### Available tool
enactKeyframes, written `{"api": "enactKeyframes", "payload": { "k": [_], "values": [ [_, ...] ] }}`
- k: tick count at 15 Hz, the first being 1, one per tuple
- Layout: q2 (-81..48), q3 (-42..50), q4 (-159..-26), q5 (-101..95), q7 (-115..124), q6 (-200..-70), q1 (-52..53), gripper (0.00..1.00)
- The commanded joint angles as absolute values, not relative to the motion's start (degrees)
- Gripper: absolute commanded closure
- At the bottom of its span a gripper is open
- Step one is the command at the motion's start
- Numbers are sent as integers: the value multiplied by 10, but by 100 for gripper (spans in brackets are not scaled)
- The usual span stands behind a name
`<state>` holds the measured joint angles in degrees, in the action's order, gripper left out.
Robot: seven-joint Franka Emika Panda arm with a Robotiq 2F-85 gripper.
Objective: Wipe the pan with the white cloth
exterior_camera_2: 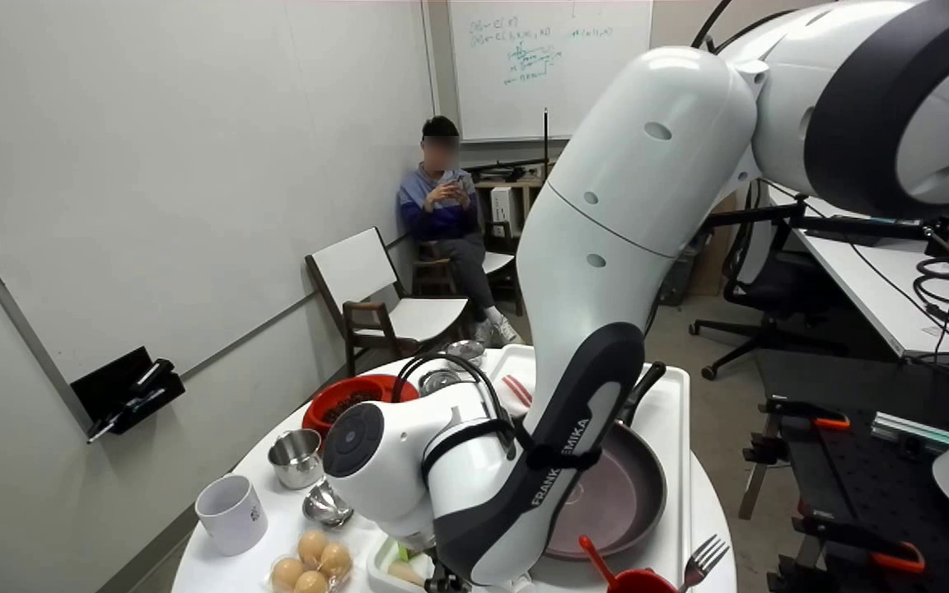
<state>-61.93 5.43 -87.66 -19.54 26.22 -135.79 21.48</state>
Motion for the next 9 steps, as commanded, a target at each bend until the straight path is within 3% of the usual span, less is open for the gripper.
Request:
{"api": "enactKeyframes", "payload": {
  "k": [1,4,5,6,9],
  "values": [
    [-656,71,-834,-191,253,-1343,225,0],
    [-673,75,-820,-188,252,-1335,224,2],
    [-678,76,-816,-188,252,-1333,224,9],
    [-683,76,-812,-187,251,-1330,223,27],
    [-691,76,-803,-187,249,-1324,224,48]
  ]
}}
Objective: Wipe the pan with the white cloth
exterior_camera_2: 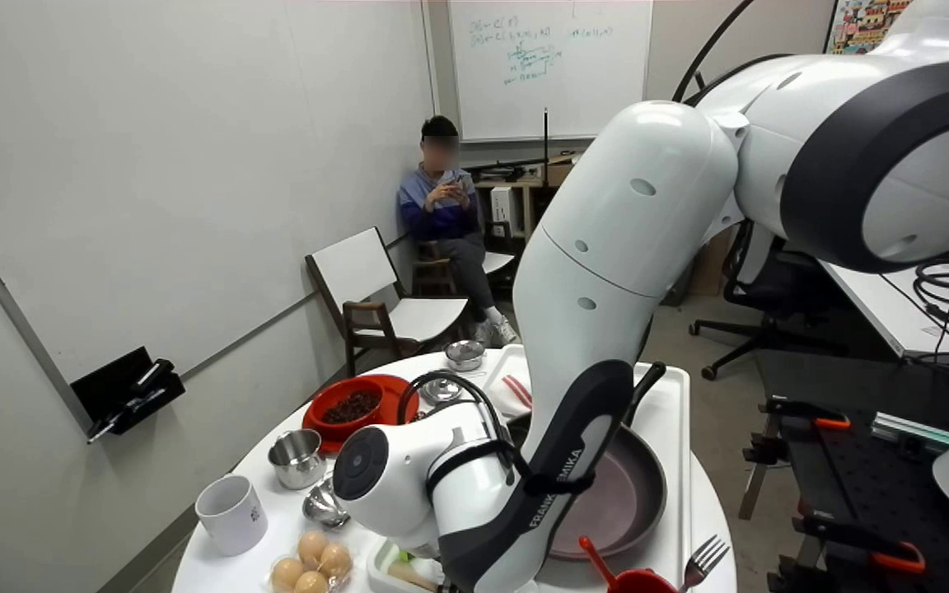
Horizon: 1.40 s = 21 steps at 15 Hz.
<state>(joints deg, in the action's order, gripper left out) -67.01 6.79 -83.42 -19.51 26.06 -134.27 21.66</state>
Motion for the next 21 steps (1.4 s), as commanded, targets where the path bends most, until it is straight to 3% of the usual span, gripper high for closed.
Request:
{"api": "enactKeyframes", "payload": {
  "k": [1,6,7,21],
  "values": [
    [-693,75,-800,-188,249,-1322,225,55],
    [-690,72,-796,-186,245,-1312,224,92],
    [-686,70,-800,-186,245,-1313,224,94],
    [-566,53,-940,-186,226,-1428,223,91]
  ]
}}
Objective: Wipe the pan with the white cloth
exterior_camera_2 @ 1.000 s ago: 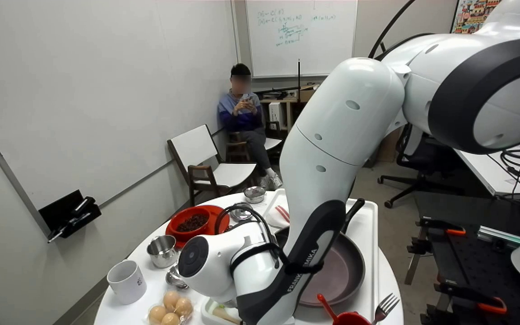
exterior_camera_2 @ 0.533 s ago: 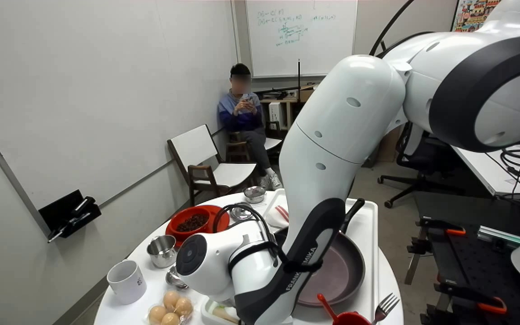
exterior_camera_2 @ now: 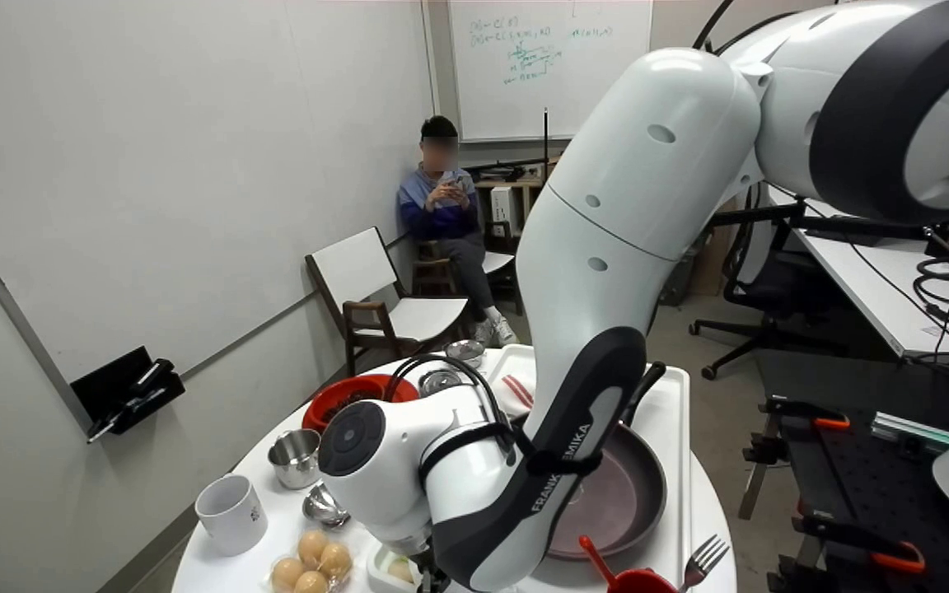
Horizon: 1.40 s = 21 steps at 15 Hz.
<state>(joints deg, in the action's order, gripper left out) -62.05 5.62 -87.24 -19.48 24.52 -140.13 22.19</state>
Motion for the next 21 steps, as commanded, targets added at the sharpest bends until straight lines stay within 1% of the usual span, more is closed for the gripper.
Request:
{"api": "enactKeyframes", "payload": {
  "k": [1,8,13,16,21],
  "values": [
    [-548,54,-962,-187,227,-1437,223,91],
    [-438,52,-1086,-180,195,-1480,191,91],
    [-392,67,-1140,-181,204,-1462,172,91],
    [-386,90,-1156,-189,226,-1455,171,91],
    [-416,153,-1157,-213,319,-1503,199,91]
  ]
}}
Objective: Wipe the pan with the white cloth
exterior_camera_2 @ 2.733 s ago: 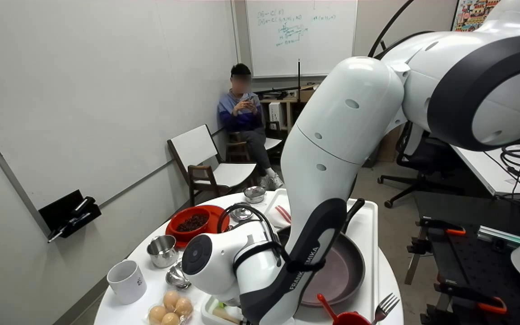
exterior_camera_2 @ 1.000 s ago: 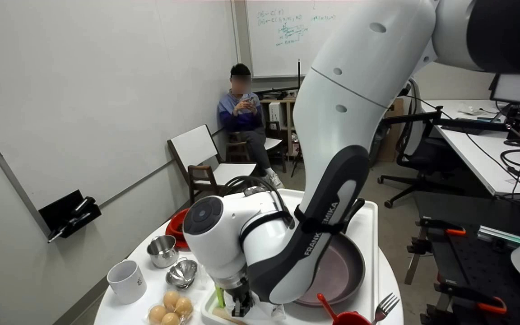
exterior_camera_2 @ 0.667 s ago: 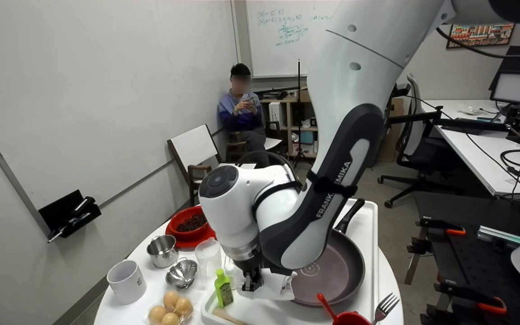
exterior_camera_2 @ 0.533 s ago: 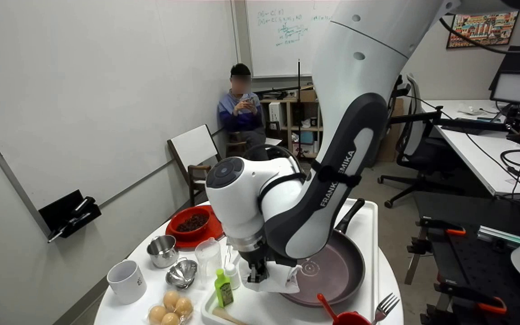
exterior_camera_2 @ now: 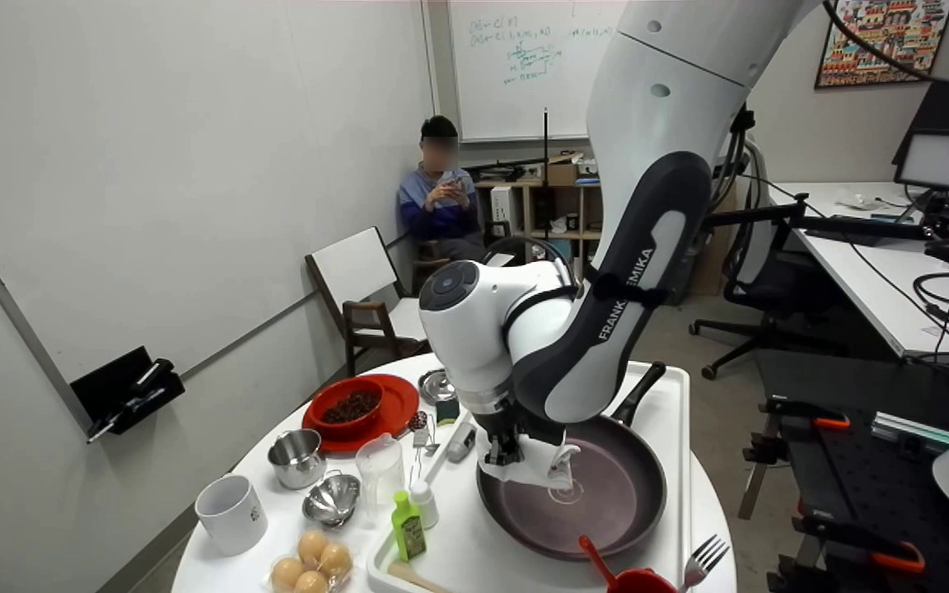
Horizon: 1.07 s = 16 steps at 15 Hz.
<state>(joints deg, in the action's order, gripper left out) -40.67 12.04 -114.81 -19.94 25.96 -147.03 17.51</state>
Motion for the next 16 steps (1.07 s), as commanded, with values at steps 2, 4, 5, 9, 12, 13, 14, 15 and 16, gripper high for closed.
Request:
{"api": "enactKeyframes", "payload": {
  "k": [2,4,5,9,12,13,14,15,16],
  "values": [
    [-435,180,-1152,-218,364,-1520,220,90],
    [-466,199,-1136,-210,413,-1531,236,90],
    [-479,204,-1130,-203,437,-1532,241,91],
    [-544,198,-1079,-162,519,-1509,239,91],
    [-577,179,-1035,-138,527,-1480,219,91],
    [-585,176,-1023,-132,528,-1472,216,91],
    [-591,173,-1013,-126,527,-1465,214,91],
    [-595,171,-1004,-124,528,-1456,214,91],
    [-598,170,-999,-124,530,-1451,216,91]
  ]
}}
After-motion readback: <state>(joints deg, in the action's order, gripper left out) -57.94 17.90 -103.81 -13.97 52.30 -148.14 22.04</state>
